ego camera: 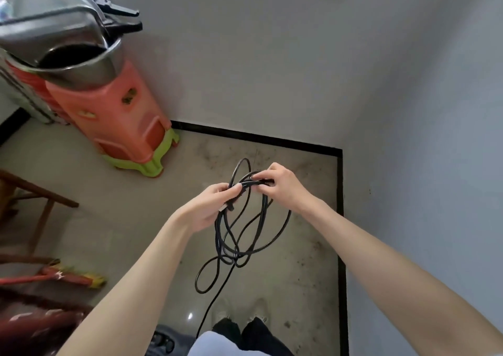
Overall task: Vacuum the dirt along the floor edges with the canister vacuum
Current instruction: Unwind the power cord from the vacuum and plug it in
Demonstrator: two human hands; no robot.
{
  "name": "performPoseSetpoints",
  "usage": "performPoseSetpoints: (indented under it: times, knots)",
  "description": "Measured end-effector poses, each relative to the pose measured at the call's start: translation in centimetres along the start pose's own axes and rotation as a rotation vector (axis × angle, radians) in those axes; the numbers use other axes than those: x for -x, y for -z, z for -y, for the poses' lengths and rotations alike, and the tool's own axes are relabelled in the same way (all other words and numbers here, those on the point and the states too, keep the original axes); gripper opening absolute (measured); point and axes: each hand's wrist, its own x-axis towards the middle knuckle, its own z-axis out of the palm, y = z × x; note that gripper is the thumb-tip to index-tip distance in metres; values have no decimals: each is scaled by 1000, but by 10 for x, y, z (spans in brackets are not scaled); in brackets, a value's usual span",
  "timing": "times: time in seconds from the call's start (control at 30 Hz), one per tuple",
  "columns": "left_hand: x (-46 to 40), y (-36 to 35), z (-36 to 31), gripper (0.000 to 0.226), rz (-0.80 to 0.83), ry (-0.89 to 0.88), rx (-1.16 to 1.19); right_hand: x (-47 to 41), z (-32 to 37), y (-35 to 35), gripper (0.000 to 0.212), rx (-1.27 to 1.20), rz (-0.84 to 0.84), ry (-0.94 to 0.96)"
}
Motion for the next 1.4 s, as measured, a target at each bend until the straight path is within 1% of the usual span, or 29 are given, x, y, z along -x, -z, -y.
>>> performPoseSetpoints:
  times: [0.03,0.1,0.17,0.2,0.27,0.33,0.43,0.5,0.57,0.63,0.7,0.73,0.77,0.8,0.83,0.9,0.97,1.03,1.13,1.17,1.2,1.27,1.33,1.4]
  knots:
    - [-4,5,1,22,-35,14,14,-6,1,-1,28,-19,20,-24]
    - [-12,18,4,24,-158,40,-5,-16,2,0,27,-41,97,-77]
    - [-19,35,9,24,-274,46,-47,-25,-1,0,23,-99,167,-127]
    - [-23,45,13,24,-317,44,-57,-30,-3,-1,20,-143,175,-152]
    - [-32,64,21,24,-382,38,-92,-41,-7,-7,14,-180,134,-206]
    - [-43,83,31,25,-428,44,-142,-54,-8,-15,14,-197,39,-285]
    - [-57,110,45,20,-498,108,-158,-74,-5,-26,16,-314,-55,-379]
    - [-64,127,58,19,-556,195,-154,-86,2,-31,22,-425,-51,-409]
    - [-67,143,75,19,-624,295,-163,-96,10,-36,27,-476,-37,-427]
    - [-69,159,89,14,-659,384,-203,-104,15,-43,26,-548,-10,-433]
    - [-70,171,93,9,-651,427,-238,-112,20,-53,24,-678,26,-414]
    - [-72,176,92,12,-641,424,-238,-116,23,-56,23,-745,41,-403]
    - [-75,180,89,21,-633,406,-234,-120,27,-59,22,-814,59,-398]
    - [-79,183,84,27,-613,373,-231,-124,32,-62,21,-884,78,-400]
    - [-83,183,77,28,-581,322,-235,-129,36,-63,20,-939,96,-406]
    - [-92,178,60,23,-490,208,-251,-136,41,-67,20,-968,112,-418]
    - [-98,165,41,22,-366,113,-273,-142,42,-71,17,-964,104,-425]
    - [-102,148,24,25,-217,39,-298,-147,41,-73,11,-1011,61,-439]
    - [-111,122,8,25,-8,-12,-303,-152,42,-68,27,-1149,-44,-435]
    - [-114,113,5,24,38,-22,-307,-154,41,-65,28,-1160,-78,-424]
    - [-118,105,2,21,56,-36,-311,-155,40,-60,27,-1155,-109,-412]
    - [-127,94,-1,11,17,-79,-327,-156,35,-51,19,-1147,-175,-398]
    - [-138,87,-4,22,-14,-118,-372,-155,26,-39,14,-1145,-239,-388]
    - [-149,80,-10,27,21,-120,-439,-152,14,-27,9,-1177,-285,-390]
